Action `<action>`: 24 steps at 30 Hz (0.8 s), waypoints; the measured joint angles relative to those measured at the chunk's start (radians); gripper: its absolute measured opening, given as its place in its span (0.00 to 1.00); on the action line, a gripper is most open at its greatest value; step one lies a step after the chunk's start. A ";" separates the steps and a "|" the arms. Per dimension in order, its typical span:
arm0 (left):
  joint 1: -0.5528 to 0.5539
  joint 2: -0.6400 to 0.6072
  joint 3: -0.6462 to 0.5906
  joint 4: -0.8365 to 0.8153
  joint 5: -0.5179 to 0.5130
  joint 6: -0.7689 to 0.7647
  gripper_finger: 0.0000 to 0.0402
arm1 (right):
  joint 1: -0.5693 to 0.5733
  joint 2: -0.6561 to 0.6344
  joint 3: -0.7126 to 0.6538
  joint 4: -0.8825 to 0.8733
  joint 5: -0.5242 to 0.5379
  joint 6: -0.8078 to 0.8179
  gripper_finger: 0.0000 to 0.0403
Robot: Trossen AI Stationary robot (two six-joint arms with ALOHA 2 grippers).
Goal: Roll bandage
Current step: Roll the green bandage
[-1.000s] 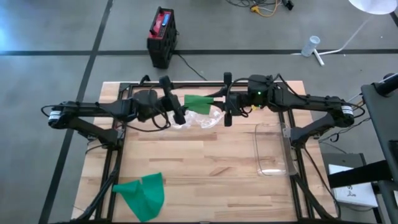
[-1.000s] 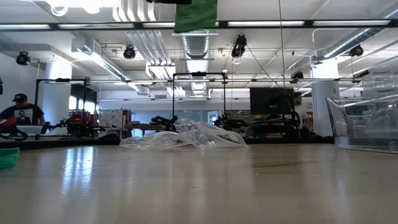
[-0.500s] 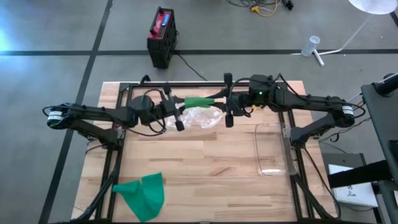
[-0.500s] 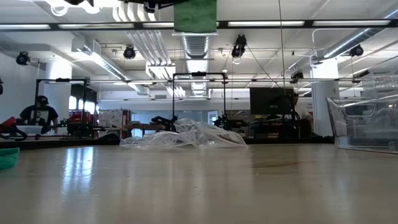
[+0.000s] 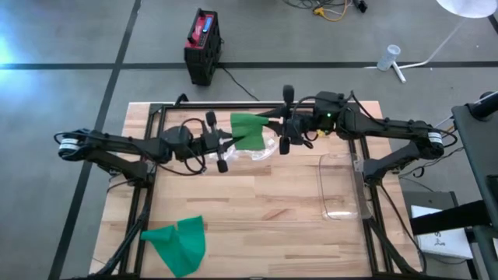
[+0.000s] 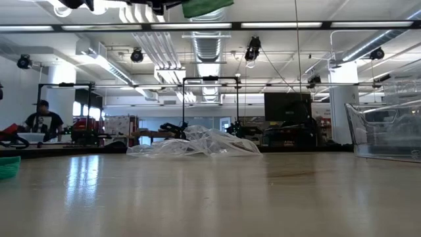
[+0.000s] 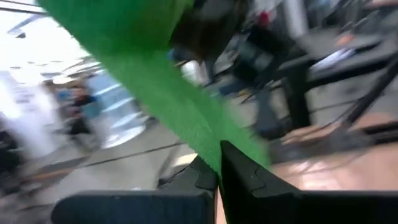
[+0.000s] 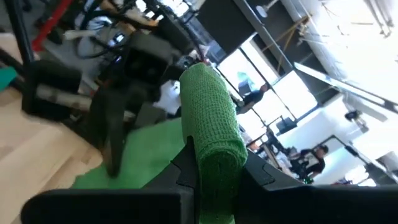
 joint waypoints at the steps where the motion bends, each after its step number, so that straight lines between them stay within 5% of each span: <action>1: 0.000 -0.006 0.001 0.000 0.036 -0.020 0.01 | 0.002 0.000 -0.001 -0.001 -0.003 -0.016 0.11; 7: -0.002 -0.042 0.066 -0.076 0.172 -0.238 0.08 | 0.021 0.000 -0.003 0.034 -0.002 -0.165 0.11; 17: -0.002 -0.119 0.242 -0.637 0.169 -0.190 0.33 | 0.039 0.000 -0.002 0.042 -0.002 -0.439 0.11; 24: -0.002 -0.148 0.394 -0.726 0.155 -0.153 0.52 | 0.039 0.000 -0.001 0.042 -0.002 -0.707 0.11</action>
